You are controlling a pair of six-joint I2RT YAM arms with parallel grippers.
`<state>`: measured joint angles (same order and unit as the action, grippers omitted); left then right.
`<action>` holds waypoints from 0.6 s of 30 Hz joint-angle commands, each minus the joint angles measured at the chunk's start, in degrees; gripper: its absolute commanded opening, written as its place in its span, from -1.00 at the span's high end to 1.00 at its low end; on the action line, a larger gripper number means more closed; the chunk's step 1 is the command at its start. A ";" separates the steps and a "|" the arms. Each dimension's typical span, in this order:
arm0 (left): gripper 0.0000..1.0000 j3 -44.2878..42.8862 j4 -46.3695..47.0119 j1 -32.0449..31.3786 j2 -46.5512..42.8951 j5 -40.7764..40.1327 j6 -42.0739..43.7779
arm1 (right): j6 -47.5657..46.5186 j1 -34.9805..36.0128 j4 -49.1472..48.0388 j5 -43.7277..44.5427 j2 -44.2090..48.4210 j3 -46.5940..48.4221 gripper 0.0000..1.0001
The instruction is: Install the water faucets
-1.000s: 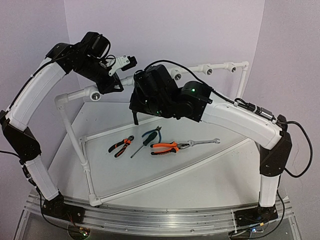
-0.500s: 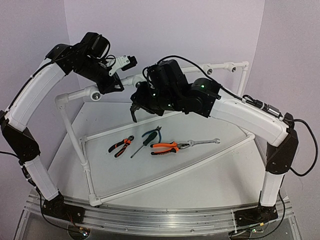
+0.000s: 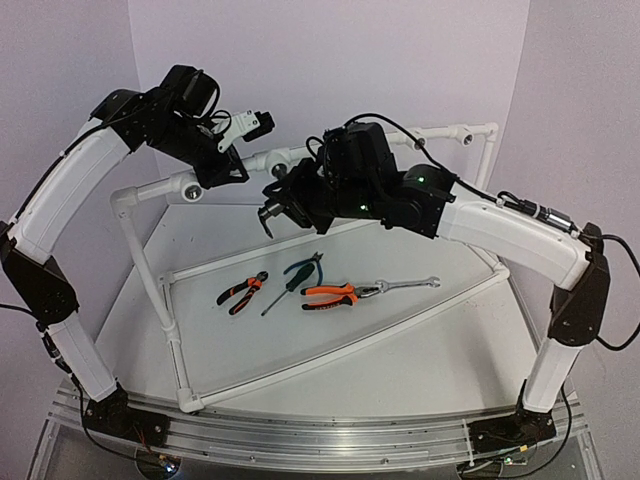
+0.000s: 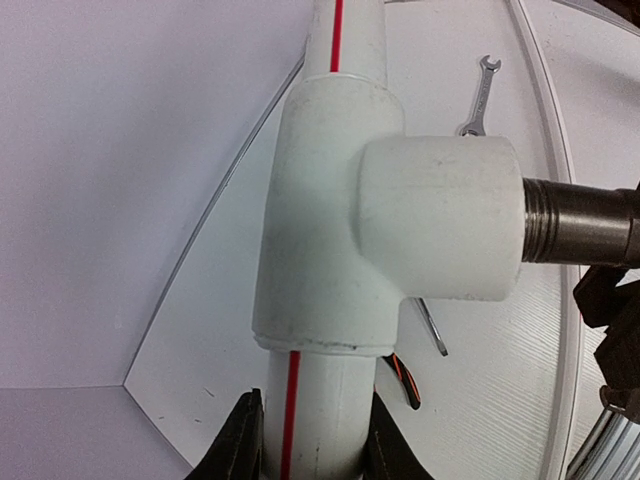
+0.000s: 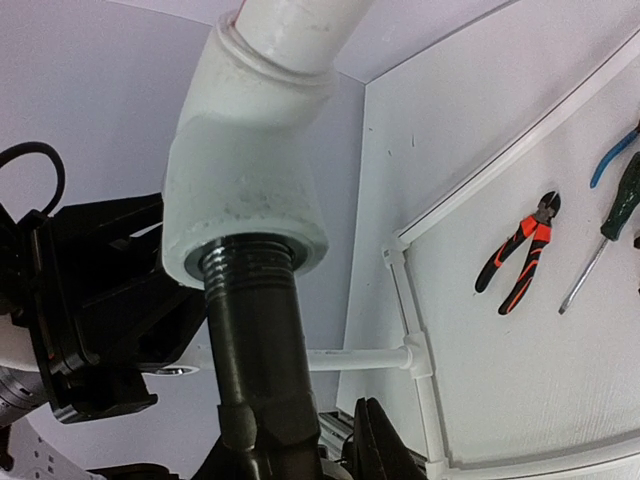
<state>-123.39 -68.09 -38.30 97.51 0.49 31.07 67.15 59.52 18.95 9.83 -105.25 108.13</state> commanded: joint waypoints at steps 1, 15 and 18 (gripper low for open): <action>1.00 2.96 -1.66 -0.37 1.56 3.90 -23.07 | 6.28 -8.37 -14.32 9.68 1.58 1.37 1.00; 1.00 3.49 -1.27 -0.37 1.33 4.43 -22.09 | 16.28 -8.37 -23.75 7.25 0.49 -2.64 1.00; 1.00 3.73 -1.25 -0.37 1.31 4.43 -22.07 | 17.54 -8.34 -25.15 8.73 1.66 -5.21 1.00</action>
<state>-122.96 -67.56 -37.67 97.28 0.73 31.60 77.04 58.52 11.46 5.52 -104.64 104.53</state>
